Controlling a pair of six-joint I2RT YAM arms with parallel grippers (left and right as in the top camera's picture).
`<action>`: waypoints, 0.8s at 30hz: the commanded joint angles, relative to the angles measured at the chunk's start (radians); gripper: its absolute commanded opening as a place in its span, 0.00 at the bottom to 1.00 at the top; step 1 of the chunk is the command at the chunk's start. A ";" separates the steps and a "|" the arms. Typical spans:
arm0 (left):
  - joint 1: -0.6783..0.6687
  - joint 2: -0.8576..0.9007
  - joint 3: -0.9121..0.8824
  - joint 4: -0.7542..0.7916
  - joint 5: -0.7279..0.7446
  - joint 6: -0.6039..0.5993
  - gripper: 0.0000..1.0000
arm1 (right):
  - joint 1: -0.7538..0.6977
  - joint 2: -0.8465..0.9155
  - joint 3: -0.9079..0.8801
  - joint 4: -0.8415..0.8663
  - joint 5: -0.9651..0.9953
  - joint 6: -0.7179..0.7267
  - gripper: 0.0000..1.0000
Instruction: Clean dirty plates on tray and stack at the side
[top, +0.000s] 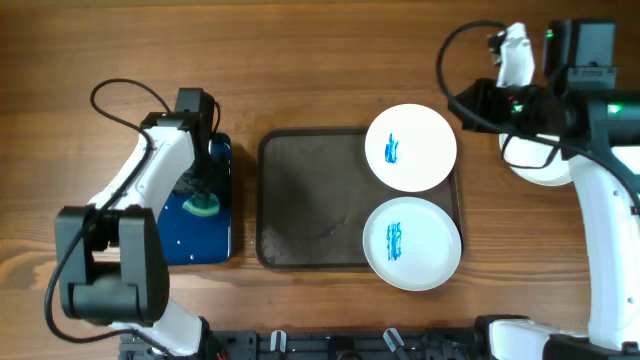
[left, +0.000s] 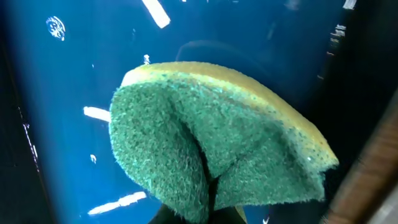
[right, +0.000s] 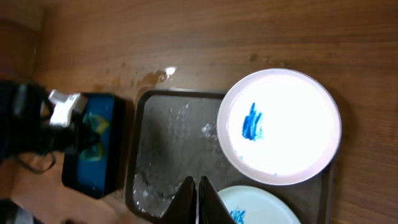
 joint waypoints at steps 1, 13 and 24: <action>0.007 0.046 -0.004 0.013 -0.032 -0.007 0.04 | 0.037 -0.013 0.008 -0.006 -0.015 -0.034 0.05; -0.098 0.052 -0.004 0.024 0.031 -0.080 0.04 | 0.044 -0.012 0.008 -0.006 0.019 -0.031 0.06; -0.191 0.052 -0.004 0.032 0.032 -0.086 0.04 | 0.044 -0.011 0.008 -0.010 0.019 -0.032 0.06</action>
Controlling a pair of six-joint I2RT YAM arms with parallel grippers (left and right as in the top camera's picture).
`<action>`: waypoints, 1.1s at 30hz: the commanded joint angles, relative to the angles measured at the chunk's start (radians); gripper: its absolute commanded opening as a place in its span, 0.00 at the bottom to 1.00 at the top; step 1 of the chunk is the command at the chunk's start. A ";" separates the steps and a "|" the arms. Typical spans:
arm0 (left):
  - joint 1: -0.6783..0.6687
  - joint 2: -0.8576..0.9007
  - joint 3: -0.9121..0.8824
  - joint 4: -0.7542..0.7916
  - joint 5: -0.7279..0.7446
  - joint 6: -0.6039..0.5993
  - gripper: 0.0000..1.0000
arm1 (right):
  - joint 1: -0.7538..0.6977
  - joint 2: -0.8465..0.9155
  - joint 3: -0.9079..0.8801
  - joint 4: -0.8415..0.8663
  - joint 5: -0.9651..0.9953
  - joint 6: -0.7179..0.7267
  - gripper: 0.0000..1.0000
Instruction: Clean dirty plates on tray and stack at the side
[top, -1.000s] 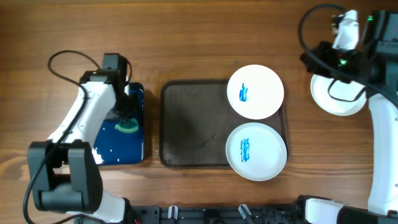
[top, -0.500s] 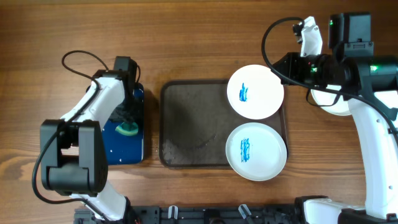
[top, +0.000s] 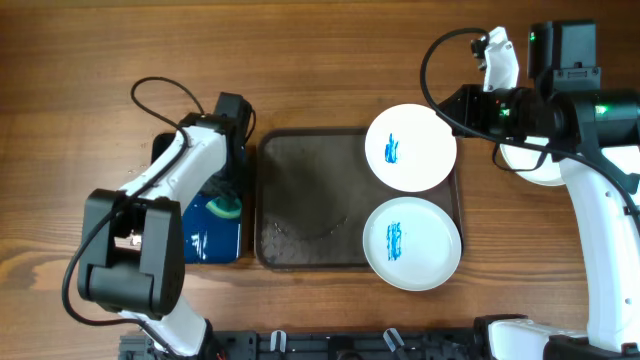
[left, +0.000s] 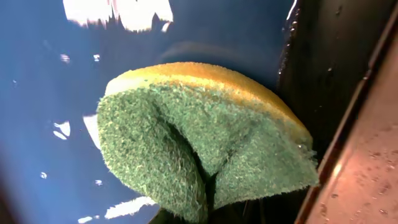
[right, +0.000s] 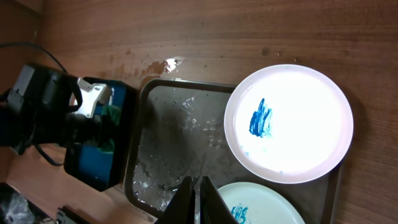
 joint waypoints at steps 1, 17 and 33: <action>-0.048 0.006 -0.003 0.010 0.021 -0.018 0.04 | 0.003 -0.011 0.008 -0.002 0.010 -0.013 0.06; -0.111 0.006 -0.003 0.016 -0.029 -0.118 0.04 | 0.003 -0.011 0.008 -0.024 0.010 -0.012 0.06; 0.000 -0.212 0.000 -0.097 -0.104 -0.145 0.04 | 0.003 0.023 0.006 -0.053 0.154 0.029 0.82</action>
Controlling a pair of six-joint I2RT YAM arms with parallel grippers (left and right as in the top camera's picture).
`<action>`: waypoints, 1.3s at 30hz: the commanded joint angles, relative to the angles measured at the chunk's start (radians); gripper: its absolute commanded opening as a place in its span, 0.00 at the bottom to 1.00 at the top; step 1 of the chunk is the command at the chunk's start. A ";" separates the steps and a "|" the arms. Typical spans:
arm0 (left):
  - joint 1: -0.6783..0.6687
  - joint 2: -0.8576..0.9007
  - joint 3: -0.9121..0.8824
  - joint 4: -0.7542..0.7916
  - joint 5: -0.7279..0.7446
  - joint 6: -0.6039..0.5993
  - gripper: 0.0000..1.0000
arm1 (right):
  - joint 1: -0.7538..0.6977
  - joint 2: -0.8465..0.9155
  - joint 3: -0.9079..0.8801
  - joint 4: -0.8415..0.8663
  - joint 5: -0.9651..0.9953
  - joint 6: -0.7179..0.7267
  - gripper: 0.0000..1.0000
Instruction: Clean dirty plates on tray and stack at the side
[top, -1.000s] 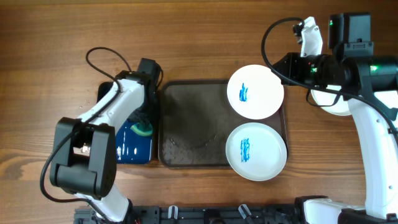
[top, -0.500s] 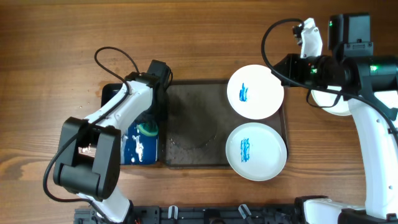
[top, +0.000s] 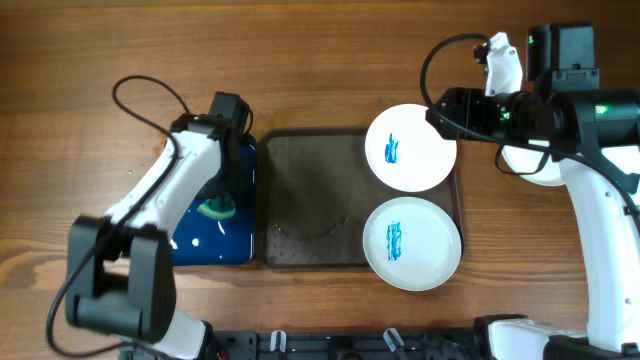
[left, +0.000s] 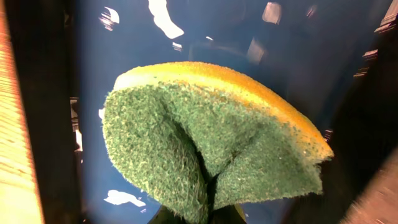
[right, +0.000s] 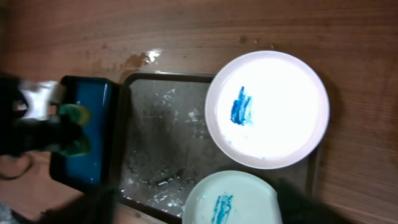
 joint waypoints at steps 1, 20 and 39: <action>0.005 -0.116 0.001 -0.013 -0.022 -0.018 0.04 | 0.003 0.035 0.006 -0.009 0.090 0.027 0.73; 0.004 -0.282 0.000 -0.039 -0.009 -0.017 0.04 | -0.002 0.362 -0.110 0.091 0.203 0.147 0.93; 0.004 -0.282 0.000 -0.031 0.013 -0.017 0.04 | -0.086 0.560 -0.110 0.308 0.263 0.040 0.89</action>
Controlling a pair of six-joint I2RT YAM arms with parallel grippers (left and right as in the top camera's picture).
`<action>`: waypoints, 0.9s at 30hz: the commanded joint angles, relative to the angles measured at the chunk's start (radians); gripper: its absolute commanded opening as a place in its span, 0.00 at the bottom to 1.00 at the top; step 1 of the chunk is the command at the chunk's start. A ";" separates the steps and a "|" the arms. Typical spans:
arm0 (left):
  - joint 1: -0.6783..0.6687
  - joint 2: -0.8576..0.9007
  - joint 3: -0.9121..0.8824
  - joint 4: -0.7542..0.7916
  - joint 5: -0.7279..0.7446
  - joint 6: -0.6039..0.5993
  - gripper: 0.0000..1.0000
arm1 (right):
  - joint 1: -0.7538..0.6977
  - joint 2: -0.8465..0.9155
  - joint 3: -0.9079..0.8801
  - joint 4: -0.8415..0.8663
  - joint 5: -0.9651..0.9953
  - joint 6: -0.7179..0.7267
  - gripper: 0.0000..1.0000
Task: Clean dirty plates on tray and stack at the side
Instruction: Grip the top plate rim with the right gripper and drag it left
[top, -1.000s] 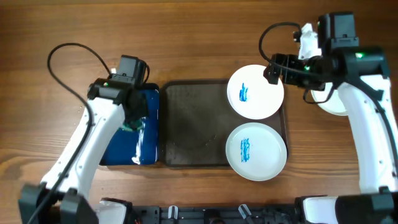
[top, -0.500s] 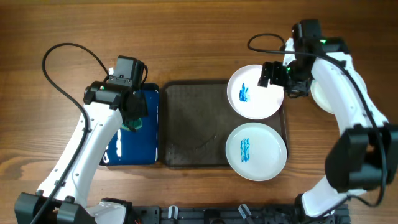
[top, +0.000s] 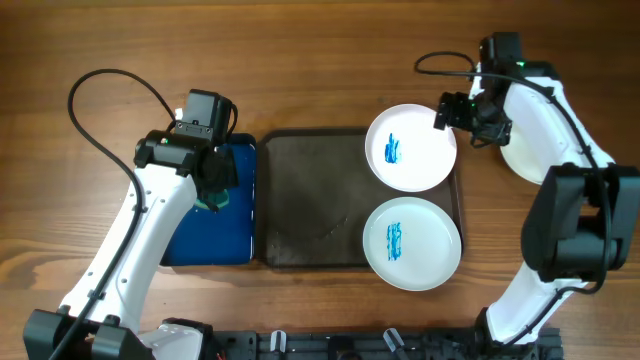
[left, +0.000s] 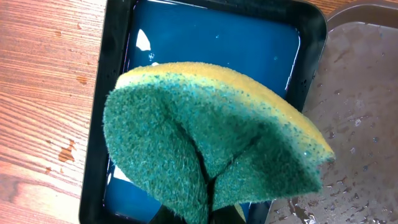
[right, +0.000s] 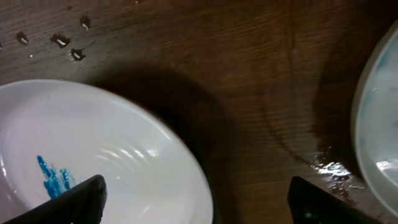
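Two white plates lie on the brown tray (top: 305, 200), both smeared with blue: the far plate (top: 415, 160) and the near plate (top: 420, 255). My left gripper (top: 212, 190) is shut on a green and yellow sponge (left: 205, 137), folded and held above the blue water basin (left: 205, 37). My right gripper (right: 199, 208) is open and low at the far plate's right rim (right: 186, 162). One finger (right: 74, 199) is over the plate and the other over the wood.
A clean white plate (top: 522, 155) lies on the table right of the tray, partly under my right arm; its edge (right: 376, 124) shows in the right wrist view beside a wet patch. The basin (top: 215, 235) stands against the tray's left edge.
My left gripper has risen with the sponge from down in the basin to well above it. My right gripper has come down from high over the tray to the far plate's right rim.
At first the sponge was held low in the basin's water and my right gripper hung shut high over the tray. The basin then stood closer to the tray. Later the right gripper was open. Now the sponge is lifted and the right gripper is at the plate's rim.
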 joint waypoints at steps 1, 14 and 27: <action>0.005 -0.013 0.000 0.003 0.009 -0.017 0.04 | 0.003 0.054 -0.002 0.025 -0.075 -0.064 0.88; 0.005 -0.013 0.000 0.003 0.013 -0.020 0.04 | 0.013 0.138 -0.002 0.036 -0.155 -0.082 0.43; 0.005 -0.013 0.000 0.004 0.024 -0.020 0.04 | 0.013 0.138 -0.002 0.030 -0.121 -0.060 0.05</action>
